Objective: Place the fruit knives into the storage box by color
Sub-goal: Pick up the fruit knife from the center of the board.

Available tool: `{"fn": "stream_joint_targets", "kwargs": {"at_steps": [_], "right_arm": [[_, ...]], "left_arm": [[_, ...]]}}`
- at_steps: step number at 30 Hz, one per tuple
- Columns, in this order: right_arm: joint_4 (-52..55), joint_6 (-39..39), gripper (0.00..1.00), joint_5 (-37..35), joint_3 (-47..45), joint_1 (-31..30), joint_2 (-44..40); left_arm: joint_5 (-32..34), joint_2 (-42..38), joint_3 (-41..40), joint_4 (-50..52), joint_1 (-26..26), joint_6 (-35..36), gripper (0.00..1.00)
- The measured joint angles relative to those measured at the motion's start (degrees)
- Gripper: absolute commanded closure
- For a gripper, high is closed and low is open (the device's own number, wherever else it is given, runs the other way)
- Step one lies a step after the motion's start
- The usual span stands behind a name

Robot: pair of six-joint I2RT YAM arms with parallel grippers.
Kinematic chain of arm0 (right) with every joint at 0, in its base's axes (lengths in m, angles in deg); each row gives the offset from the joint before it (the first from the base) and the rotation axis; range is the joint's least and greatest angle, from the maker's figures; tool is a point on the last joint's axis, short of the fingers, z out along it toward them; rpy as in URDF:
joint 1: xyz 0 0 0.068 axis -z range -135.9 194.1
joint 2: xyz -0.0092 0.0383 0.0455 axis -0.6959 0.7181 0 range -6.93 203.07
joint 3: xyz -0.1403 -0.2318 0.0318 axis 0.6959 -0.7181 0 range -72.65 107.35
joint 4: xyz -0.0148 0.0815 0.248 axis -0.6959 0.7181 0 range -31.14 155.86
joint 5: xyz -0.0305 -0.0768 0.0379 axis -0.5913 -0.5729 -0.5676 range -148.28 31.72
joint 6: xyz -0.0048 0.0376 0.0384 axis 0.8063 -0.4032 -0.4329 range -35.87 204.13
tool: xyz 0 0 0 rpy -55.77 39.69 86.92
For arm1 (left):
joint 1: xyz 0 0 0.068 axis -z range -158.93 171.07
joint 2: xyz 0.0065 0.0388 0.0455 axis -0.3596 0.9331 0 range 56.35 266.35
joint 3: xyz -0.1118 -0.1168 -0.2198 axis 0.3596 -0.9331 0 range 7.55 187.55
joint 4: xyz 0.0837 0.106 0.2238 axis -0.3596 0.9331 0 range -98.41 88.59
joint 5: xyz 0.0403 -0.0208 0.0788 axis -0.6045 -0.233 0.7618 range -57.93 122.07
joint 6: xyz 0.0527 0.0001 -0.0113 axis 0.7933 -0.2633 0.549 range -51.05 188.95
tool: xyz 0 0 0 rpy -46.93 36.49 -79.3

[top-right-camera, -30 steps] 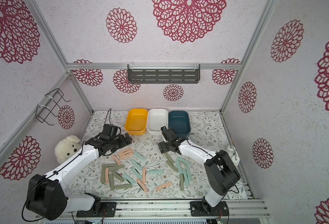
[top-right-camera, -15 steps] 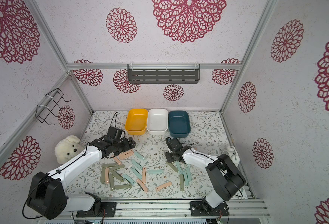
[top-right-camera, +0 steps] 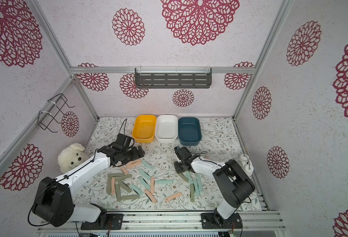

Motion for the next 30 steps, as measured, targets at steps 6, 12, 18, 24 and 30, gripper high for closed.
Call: {"fn": "stream_joint_targets", "kwargs": {"at_steps": [6, 12, 18, 24, 30], "right_arm": [[-0.74, -0.17, 0.71, -0.50, 0.09, 0.00, 1.40], [-0.87, -0.59, 0.74, -0.92, 1.88, 0.02, 2.93], [-0.74, -1.73, 0.74, -1.07, 3.96, 0.35, 4.66], [-0.66, -2.99, 0.69, -1.09, 4.74, 0.52, 5.35], [-1.01, -3.58, 0.58, -1.49, 6.25, 0.52, 6.78]], "left_arm": [[-0.13, 0.72, 0.35, -0.02, 0.00, 0.68, 0.03], [-0.07, 0.98, 0.57, 0.00, 0.00, 1.53, 0.03], [0.26, 1.95, 1.51, -0.07, 0.00, 2.34, 0.03], [0.31, 2.51, 2.54, -0.11, 0.00, 3.08, 0.03], [0.37, 2.51, 2.91, -0.15, 0.00, 3.58, 0.03]]}}
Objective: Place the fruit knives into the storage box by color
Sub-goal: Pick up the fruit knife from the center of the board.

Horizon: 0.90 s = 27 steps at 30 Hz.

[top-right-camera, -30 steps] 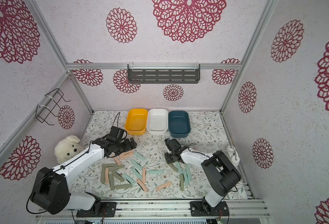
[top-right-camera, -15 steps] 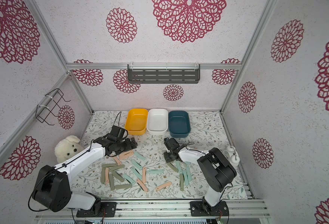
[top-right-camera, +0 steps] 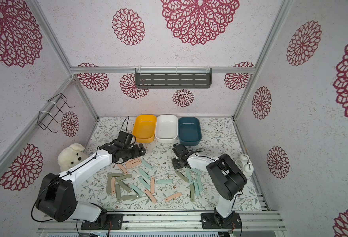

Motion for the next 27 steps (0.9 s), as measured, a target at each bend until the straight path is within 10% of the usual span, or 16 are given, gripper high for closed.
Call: {"fn": "stream_joint_targets", "kwargs": {"at_steps": [27], "right_arm": [[-0.20, -1.53, 0.78, -2.97, 2.56, 0.26, 2.36]], "left_arm": [[0.17, 0.20, 0.68, 0.13, 0.00, 0.74, 0.03]]}}
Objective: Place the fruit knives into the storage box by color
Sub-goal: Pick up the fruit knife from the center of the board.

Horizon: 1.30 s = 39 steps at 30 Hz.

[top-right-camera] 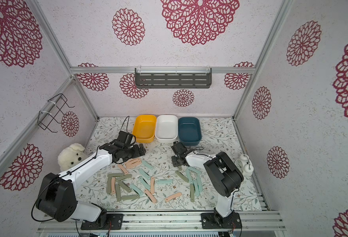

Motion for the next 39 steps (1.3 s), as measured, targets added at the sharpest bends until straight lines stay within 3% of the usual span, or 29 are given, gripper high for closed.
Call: {"fn": "stream_joint_targets", "kwargs": {"at_steps": [39], "right_arm": [[7.28, -2.95, 0.83, -2.32, 2.75, 0.00, -5.75]], "left_arm": [[-2.86, 3.65, 8.13, 0.76, 0.00, 0.50, 0.03]]}}
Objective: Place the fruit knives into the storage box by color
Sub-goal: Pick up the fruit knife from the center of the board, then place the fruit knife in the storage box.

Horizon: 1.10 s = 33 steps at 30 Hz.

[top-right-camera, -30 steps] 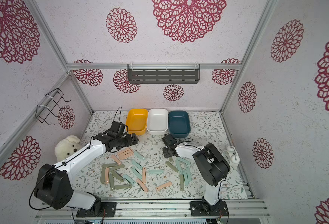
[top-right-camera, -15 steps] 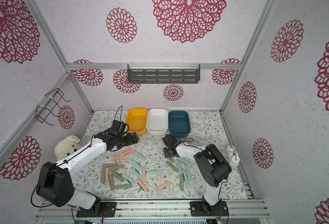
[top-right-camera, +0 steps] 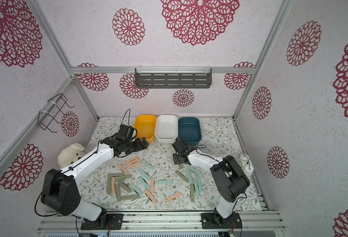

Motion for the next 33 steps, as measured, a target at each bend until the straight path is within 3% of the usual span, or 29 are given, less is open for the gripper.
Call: {"fn": "stream_joint_targets", "kwargs": {"at_steps": [8, 15, 23, 33], "right_arm": [[1.29, 0.13, 0.84, -0.72, 7.10, 0.79, -0.24], [2.01, 1.92, 0.84, -0.70, 16.11, 5.49, 2.08], [2.36, 4.90, 0.84, 0.20, 28.74, 12.55, 12.85], [3.45, 7.69, 0.85, 0.55, 41.29, 17.84, 26.69]], "left_arm": [[-0.92, 2.27, 4.07, 0.00, 0.02, 0.59, 0.03], [-1.49, 7.17, 10.93, 0.72, 0.00, 1.55, 0.03], [-2.19, 12.66, 18.51, 2.69, -0.46, 2.75, 0.03], [-3.45, 17.16, 22.43, 4.87, -1.95, 3.45, 0.03]]}}
